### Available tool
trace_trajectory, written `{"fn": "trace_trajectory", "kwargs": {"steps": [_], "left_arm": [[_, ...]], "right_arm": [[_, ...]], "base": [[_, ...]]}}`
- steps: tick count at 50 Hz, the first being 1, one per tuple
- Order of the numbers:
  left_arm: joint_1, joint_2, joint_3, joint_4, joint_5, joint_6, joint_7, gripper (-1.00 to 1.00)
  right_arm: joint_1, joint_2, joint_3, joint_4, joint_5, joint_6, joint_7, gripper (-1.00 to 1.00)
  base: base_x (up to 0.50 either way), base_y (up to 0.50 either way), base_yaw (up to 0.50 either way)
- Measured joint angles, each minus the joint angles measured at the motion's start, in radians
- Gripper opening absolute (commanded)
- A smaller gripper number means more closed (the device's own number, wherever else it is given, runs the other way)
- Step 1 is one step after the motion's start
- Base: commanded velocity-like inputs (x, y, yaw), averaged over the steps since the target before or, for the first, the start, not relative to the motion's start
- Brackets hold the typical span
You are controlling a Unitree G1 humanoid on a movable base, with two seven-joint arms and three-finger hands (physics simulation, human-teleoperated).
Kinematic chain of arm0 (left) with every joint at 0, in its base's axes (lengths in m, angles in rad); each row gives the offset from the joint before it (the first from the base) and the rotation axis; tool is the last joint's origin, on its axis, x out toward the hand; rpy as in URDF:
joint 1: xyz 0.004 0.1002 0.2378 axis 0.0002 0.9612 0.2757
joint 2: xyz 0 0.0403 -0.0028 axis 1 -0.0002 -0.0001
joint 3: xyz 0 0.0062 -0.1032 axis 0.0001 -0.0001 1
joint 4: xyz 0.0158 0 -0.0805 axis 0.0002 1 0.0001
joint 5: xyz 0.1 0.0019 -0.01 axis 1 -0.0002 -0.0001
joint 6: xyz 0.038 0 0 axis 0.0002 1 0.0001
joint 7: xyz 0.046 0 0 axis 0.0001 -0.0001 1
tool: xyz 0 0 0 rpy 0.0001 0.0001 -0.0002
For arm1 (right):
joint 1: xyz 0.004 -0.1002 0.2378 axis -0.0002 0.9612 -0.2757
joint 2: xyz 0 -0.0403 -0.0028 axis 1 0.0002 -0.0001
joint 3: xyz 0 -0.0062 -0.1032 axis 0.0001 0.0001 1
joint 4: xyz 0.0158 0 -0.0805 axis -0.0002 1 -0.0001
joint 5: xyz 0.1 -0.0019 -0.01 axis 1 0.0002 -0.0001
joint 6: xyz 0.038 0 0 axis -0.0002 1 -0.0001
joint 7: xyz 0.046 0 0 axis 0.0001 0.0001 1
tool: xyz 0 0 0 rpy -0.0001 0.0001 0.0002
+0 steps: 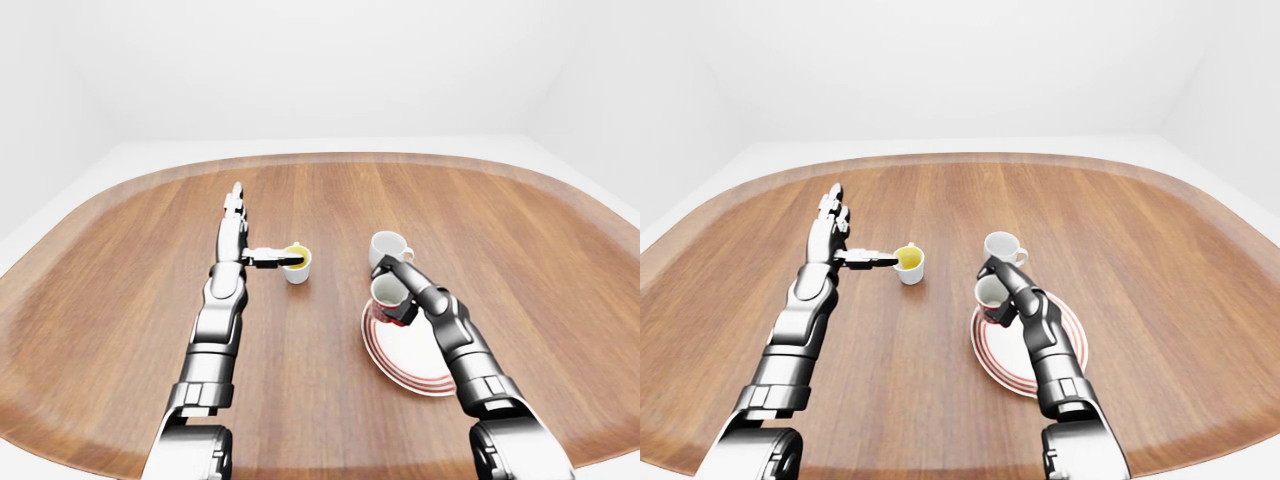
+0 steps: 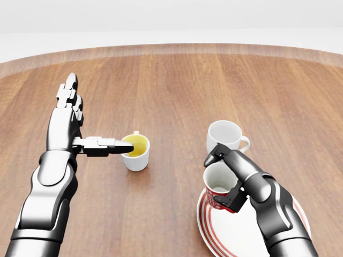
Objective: Pick up the red mug and put it on the plate
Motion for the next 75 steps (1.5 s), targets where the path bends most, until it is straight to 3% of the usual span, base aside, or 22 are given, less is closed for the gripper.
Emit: {"fn": "trace_trajectory", "kwargs": {"steps": [28,75], "left_arm": [[0.007,-0.009,-0.006,0.006,0.007,0.000,0.002,1.00],[-0.005,-0.015,-0.010,0.053,0.011,0.000,0.005,1.00]], "right_arm": [[0.078,-0.041,-0.035,-0.061,0.013,0.000,0.011,-1.00],[0.100,-0.093,-0.067,0.045,0.059,0.000,-0.029,-1.00]], "base": [[0.00,0.00,0.00],[0.00,0.00,0.00]]}}
